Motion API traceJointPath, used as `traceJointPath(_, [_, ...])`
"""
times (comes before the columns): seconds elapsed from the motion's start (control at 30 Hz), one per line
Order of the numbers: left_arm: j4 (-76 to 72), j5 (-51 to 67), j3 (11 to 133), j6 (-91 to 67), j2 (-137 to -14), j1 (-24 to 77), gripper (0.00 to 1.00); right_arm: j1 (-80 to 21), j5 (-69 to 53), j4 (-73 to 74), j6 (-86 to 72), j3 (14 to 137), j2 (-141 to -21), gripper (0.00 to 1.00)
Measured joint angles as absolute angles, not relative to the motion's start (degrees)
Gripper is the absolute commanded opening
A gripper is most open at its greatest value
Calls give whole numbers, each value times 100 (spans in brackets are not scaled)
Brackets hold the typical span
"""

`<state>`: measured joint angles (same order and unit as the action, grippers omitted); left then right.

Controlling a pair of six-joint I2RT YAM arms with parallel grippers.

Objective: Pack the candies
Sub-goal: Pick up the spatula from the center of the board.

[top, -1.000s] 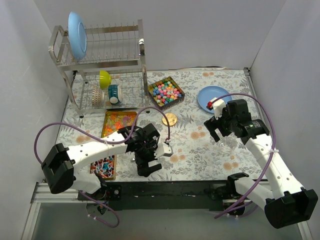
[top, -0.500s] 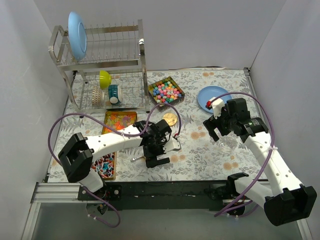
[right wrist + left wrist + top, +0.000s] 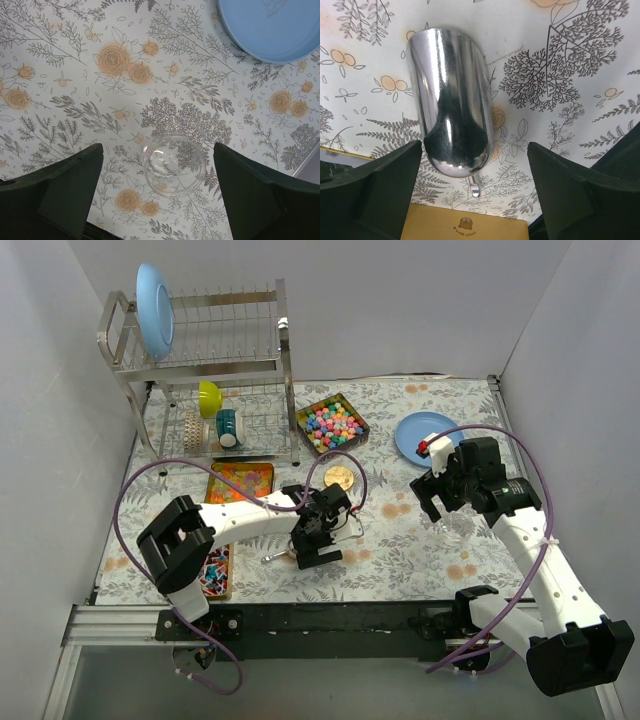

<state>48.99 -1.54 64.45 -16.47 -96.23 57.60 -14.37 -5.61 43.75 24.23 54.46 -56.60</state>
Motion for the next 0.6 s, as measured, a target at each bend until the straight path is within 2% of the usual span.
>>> traceJointPath(0.13, [4845, -263, 6340, -1669, -9732, 5763, 74, -1424, -563, 4370, 2423, 5417, -5653, 98])
traceJointPath(0.43, [4770, -403, 6324, -1865, -10047, 5723, 66, -1374, -582, 4372, 2423, 5352, -5649, 98])
traceJointPath(0.5, [4772, -403, 6331, -1900, -10077, 5708, 57, -1356, -585, 4372, 2423, 5352, -5649, 98])
traceJointPath(0.57, [4772, -403, 6337, -1959, -10092, 5697, 43, -1350, -585, 4372, 2423, 5349, -5649, 98])
traceJointPath(0.6, [4775, -408, 6348, -1988, -10099, 5688, 12, -1347, -585, 4372, 2423, 5349, -5649, 98])
